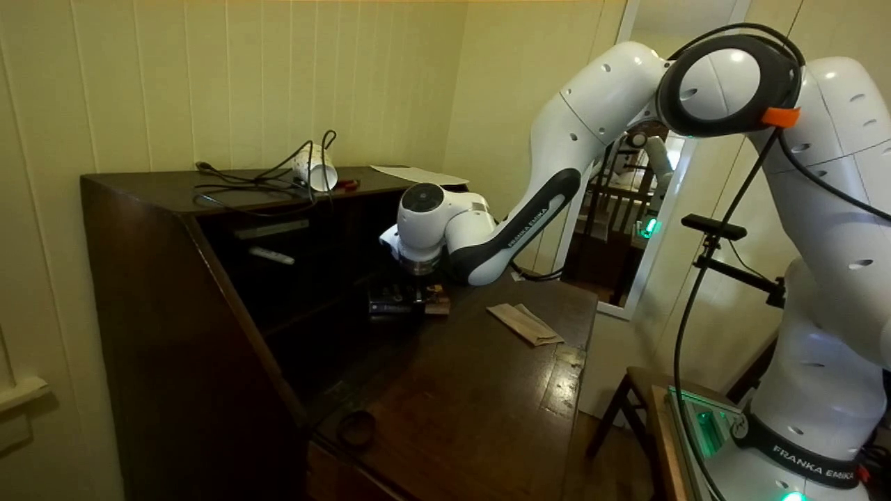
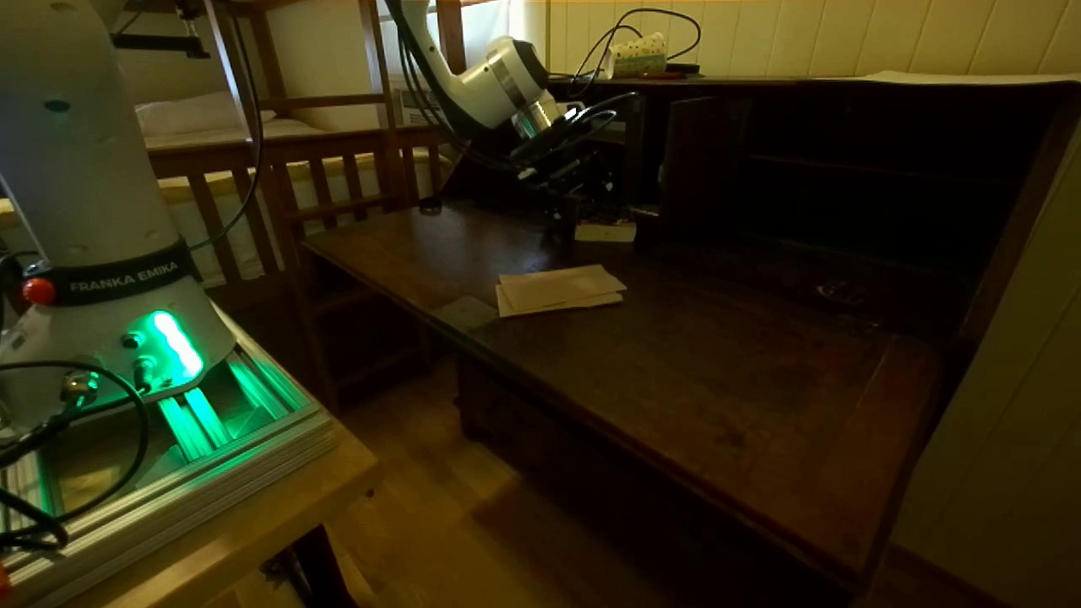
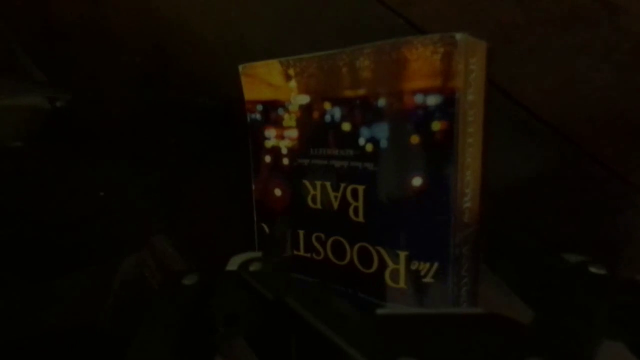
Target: Move the book to the right
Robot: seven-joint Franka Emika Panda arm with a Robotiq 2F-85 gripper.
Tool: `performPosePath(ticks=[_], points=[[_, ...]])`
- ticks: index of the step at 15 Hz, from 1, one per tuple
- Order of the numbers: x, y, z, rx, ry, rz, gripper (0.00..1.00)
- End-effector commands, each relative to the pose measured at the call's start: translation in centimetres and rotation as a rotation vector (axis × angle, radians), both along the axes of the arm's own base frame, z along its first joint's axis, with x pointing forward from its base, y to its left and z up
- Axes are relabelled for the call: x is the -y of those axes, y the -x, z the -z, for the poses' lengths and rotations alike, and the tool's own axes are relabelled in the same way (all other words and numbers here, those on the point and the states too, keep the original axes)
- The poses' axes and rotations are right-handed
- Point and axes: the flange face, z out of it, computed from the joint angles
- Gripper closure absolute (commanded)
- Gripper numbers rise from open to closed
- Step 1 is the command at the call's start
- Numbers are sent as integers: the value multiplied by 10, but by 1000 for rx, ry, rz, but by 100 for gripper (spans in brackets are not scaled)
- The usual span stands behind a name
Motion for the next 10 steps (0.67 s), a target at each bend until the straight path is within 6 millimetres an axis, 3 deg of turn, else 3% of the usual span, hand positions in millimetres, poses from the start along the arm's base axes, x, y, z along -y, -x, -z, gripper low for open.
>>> performPosePath(ticks=[1, 4, 5, 6, 10], points=[[0, -3, 4, -12, 8, 0, 0], [1, -7, 11, -13, 21, 12, 0], [2, -8, 9, 1, 23, 24, 6], [5, -8, 7, 6, 18, 32, 26], [17, -8, -2, -1, -27, 78, 55]])
